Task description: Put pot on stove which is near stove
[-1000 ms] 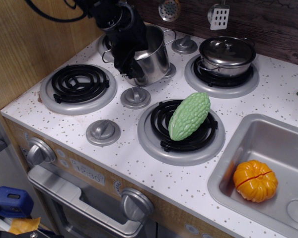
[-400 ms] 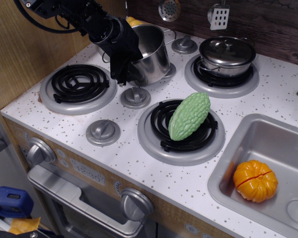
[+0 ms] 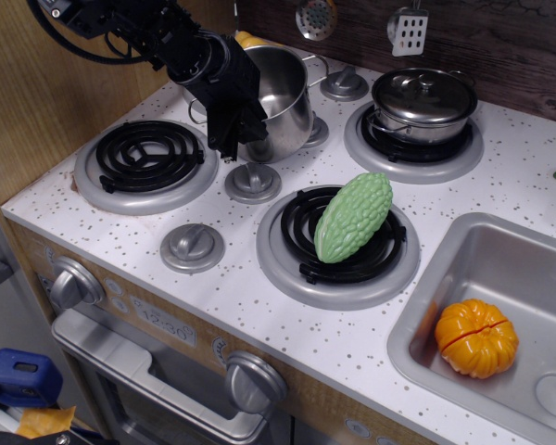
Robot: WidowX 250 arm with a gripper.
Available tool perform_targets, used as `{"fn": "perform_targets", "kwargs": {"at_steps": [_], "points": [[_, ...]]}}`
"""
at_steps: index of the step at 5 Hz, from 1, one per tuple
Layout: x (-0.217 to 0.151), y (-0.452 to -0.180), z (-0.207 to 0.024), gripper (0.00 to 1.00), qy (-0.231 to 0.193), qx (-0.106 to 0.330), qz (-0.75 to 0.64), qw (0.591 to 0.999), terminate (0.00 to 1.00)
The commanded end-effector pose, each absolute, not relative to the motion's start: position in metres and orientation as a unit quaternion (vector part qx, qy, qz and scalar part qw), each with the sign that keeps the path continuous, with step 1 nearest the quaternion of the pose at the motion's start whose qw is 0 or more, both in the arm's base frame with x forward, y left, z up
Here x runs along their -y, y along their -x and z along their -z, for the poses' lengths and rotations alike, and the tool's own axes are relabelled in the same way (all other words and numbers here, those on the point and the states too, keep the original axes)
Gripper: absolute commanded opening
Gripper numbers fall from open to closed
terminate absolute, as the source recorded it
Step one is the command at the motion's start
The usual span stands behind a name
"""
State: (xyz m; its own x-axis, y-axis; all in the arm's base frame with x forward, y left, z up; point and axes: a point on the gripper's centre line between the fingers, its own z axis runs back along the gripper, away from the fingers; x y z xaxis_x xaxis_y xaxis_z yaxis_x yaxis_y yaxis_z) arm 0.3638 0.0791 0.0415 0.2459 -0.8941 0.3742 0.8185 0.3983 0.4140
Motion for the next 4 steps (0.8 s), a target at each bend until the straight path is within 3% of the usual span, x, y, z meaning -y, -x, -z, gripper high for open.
{"fn": "perform_targets", "kwargs": {"at_steps": [1,4], "points": [[-0.084,-0.362,-0.064,0.00,-0.099,0.272,0.541,0.789,0.00],[-0.107,-0.329,-0.105,0.00,-0.148,0.194,0.547,0.801,0.00]]}}
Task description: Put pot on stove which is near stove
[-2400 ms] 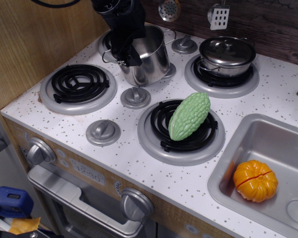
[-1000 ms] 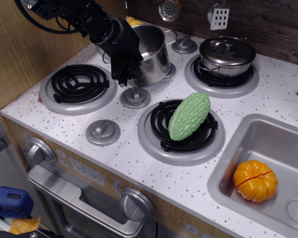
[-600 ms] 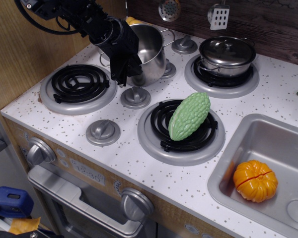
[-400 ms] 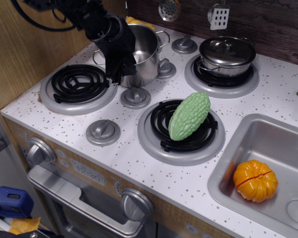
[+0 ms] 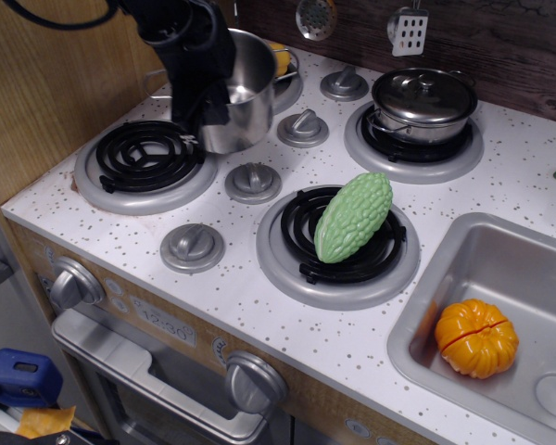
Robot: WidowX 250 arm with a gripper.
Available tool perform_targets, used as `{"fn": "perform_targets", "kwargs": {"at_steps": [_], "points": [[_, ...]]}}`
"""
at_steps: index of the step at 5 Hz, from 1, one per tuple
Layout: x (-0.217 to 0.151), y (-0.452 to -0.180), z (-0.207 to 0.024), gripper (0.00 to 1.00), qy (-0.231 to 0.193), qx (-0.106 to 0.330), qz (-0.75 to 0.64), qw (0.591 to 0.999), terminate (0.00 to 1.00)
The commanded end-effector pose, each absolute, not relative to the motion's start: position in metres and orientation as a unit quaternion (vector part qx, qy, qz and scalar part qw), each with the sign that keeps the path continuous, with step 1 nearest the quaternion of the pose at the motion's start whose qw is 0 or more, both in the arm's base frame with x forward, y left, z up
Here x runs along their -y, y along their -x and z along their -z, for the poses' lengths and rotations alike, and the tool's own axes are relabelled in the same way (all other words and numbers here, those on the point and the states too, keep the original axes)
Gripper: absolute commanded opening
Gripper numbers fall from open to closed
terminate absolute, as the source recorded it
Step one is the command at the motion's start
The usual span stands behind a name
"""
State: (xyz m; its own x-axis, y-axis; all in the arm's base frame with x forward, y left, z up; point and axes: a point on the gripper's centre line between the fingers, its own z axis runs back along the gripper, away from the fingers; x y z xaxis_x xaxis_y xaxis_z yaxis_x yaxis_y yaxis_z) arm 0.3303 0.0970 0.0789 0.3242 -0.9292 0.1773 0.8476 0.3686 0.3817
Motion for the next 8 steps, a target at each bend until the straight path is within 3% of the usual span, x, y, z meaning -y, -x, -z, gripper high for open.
{"fn": "perform_targets", "kwargs": {"at_steps": [1,4,5,7,8], "points": [[-0.117,-0.318,-0.109,0.00,-0.156,0.179,0.545,0.804,0.00],[-0.136,-0.285,-0.095,0.00,-0.144,0.165,0.512,0.831,0.00],[-0.140,-0.283,-0.087,1.00,-0.128,0.172,0.509,0.834,0.00],[-0.147,-0.285,-0.076,1.00,-0.124,0.181,0.511,0.831,0.00],[-0.147,-0.285,-0.076,1.00,-0.124,0.181,0.511,0.831,1.00]]}}
